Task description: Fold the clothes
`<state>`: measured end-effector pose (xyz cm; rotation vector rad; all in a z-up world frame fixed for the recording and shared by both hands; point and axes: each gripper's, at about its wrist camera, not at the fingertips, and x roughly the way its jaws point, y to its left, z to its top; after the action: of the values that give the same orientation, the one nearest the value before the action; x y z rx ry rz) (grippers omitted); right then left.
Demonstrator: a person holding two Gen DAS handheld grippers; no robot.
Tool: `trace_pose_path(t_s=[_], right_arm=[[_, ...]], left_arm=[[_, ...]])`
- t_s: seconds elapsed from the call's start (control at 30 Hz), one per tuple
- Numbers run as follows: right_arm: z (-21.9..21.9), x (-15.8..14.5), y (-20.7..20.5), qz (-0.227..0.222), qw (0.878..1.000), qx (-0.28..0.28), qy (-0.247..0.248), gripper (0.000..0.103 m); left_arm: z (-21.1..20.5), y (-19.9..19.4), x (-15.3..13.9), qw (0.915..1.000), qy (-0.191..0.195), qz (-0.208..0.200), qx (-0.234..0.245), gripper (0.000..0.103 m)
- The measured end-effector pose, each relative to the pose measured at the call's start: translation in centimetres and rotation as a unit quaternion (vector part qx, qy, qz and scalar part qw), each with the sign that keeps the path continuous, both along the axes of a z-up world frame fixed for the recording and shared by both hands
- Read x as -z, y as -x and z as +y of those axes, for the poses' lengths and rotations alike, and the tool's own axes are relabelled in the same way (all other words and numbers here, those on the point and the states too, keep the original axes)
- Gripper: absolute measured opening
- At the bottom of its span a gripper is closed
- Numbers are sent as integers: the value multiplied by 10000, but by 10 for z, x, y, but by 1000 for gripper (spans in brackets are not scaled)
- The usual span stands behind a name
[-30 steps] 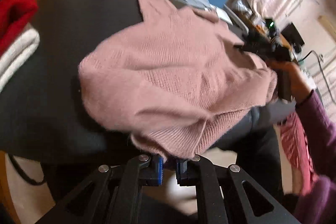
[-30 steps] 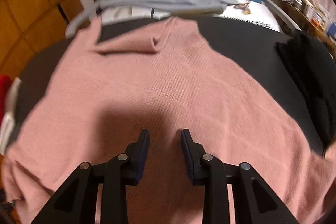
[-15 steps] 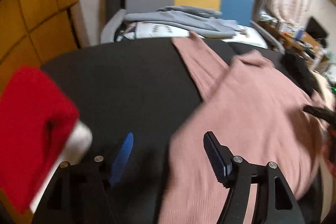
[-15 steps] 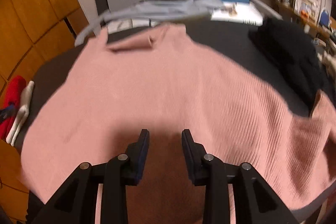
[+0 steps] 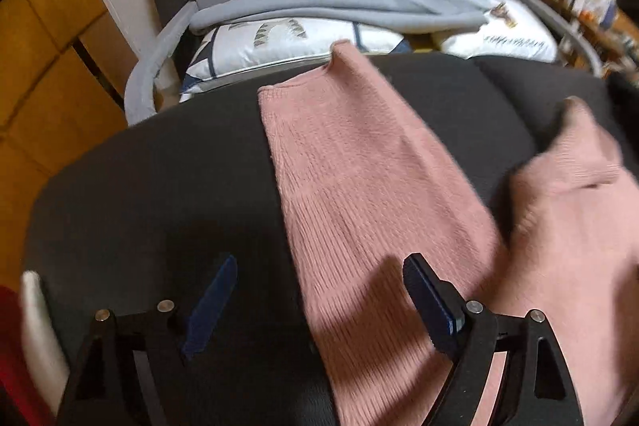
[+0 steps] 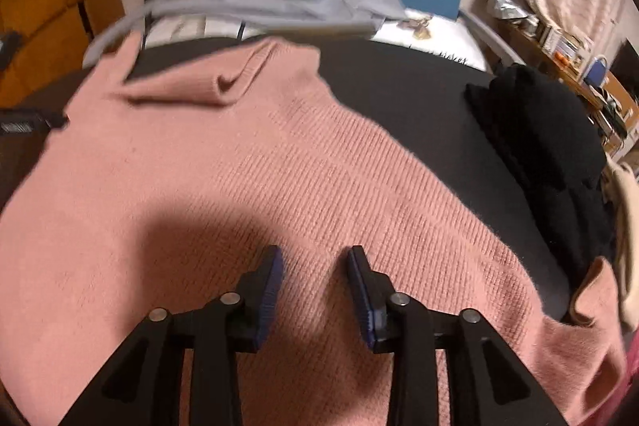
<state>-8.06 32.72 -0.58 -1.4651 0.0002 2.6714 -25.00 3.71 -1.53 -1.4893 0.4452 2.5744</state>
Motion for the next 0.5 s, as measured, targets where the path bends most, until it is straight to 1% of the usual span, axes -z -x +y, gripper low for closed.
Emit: trace_pose_path(t_s=[0.03, 0.07, 0.1, 0.13, 0.17, 0.2, 0.23, 0.27, 0.3, 0.33, 0.4, 0.43, 0.5], right_arm=[[2, 1, -2, 83, 9999, 39, 71, 38], [4, 2, -4, 165, 9997, 78, 142, 38], [7, 2, -7, 223, 9994, 116, 246, 38], [8, 2, -7, 241, 9992, 133, 292, 39], [9, 2, -8, 258, 9990, 150, 337, 39], [10, 2, -8, 275, 9988, 166, 383, 40], [9, 2, -8, 294, 9988, 181, 354, 40], [8, 1, -8, 312, 9988, 196, 324, 41], [6, 1, -7, 329, 9989, 203, 249, 42], [5, 1, -6, 338, 9990, 208, 183, 42], [4, 2, -4, 349, 9991, 228, 100, 44], [4, 2, -3, 354, 9991, 240, 77, 45], [9, 2, -3, 366, 9988, 260, 201, 46]], left_arm=[[0, 2, 3, 9999, 140, 61, -35, 87], [1, 3, 6, 9995, 280, 122, -70, 92], [0, 2, 8, 9992, 321, 220, -107, 94], [-1, -1, 10, 9990, 293, 286, -164, 95], [-3, -3, 11, 9993, 109, 280, -211, 93], [-5, -5, 11, 9993, -120, 255, -253, 88], [-7, -7, 12, 9987, -349, 229, -294, 65], [-5, -9, 12, 9983, -494, 193, -259, 34], [-2, -11, 10, 9978, -612, 152, -201, 24], [1, -14, 9, 9972, -730, 112, -142, 10], [6, -20, 1, 9970, -737, 226, -21, 10], [2, -22, -8, 9963, -776, 356, -11, 10], [-9, -24, -30, 9942, -872, 629, -29, 10]])
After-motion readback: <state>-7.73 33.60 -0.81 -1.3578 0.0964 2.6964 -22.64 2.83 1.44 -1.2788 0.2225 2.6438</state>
